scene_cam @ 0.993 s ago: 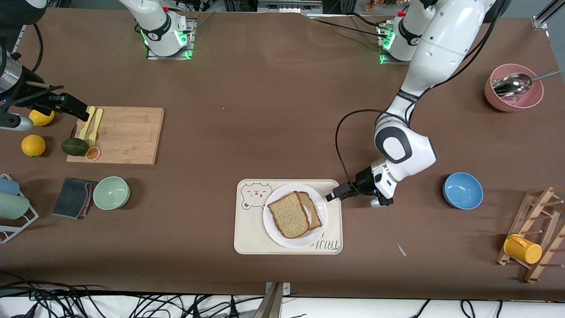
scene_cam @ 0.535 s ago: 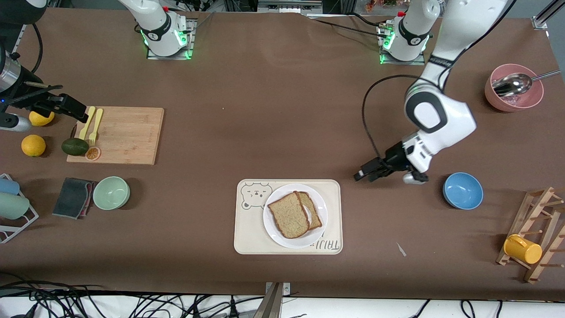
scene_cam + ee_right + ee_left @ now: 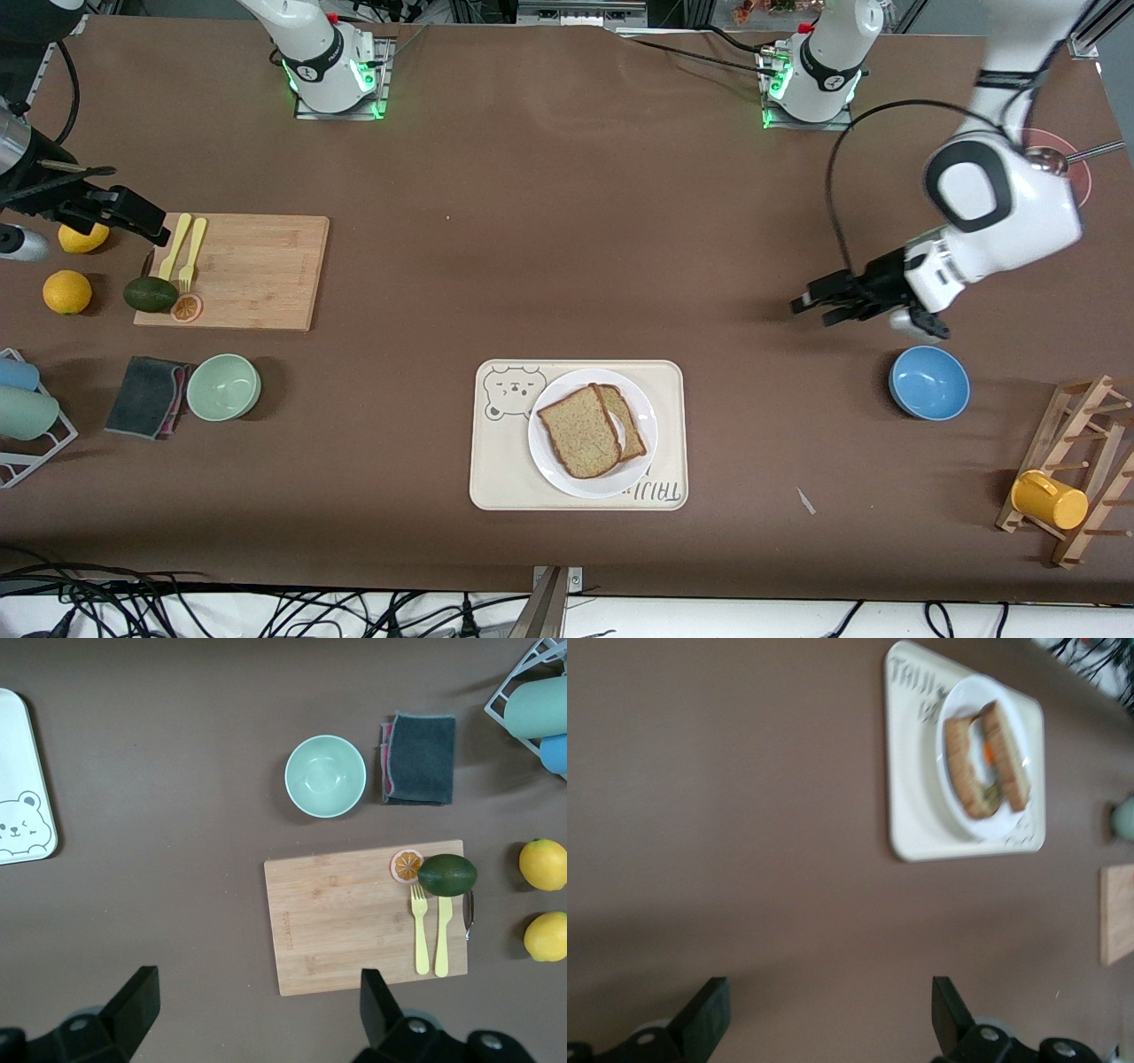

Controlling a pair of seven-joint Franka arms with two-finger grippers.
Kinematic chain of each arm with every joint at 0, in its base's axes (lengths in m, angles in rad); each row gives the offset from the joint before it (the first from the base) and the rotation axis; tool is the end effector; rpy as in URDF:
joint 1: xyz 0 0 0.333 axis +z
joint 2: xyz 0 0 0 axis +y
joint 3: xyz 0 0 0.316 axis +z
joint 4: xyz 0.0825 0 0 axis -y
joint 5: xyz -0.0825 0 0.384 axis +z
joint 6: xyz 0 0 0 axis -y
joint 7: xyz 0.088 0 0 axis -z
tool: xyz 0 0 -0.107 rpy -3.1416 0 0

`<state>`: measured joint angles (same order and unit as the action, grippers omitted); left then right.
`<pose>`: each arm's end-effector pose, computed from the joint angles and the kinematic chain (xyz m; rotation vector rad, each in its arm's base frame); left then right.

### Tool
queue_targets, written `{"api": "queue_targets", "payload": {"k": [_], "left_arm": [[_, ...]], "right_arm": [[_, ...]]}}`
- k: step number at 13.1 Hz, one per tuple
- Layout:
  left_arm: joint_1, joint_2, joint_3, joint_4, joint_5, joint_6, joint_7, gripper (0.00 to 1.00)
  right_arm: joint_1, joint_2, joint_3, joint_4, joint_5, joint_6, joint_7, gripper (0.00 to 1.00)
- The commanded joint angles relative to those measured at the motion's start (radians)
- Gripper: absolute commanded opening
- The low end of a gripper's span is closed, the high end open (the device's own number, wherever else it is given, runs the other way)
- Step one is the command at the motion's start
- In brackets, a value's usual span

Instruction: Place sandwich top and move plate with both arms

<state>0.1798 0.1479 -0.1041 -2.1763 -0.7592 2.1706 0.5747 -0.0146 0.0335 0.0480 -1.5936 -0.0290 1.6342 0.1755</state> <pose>0.5430 0.0149 0.3202 2.5233 -0.0090 0.0686 0.5696 0.0157 0.6005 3.1074 -0.2185 0.0155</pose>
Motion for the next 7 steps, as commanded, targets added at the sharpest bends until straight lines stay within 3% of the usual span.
{"api": "queue_targets", "payload": {"k": [1,4,7], "left_arm": [[0.040,-0.068,-0.008,0.064,0.272,-0.136,-0.164,1.00],[0.029,-0.118,-0.009,0.173,0.550,-0.221,-0.390,1.00],[-0.035,-0.188,-0.002,0.187,0.687,-0.248,-0.661,1.00]], "right_arm": [[-0.002,-0.009,0.022,0.017,0.011,-0.024,0.005,1.00],[-0.007,0.002,0.009,0.017,0.030,-0.013,0.049,1.00],[-0.001,0.002,0.026,0.017,0.023,-0.013,0.052,1.00]]}}
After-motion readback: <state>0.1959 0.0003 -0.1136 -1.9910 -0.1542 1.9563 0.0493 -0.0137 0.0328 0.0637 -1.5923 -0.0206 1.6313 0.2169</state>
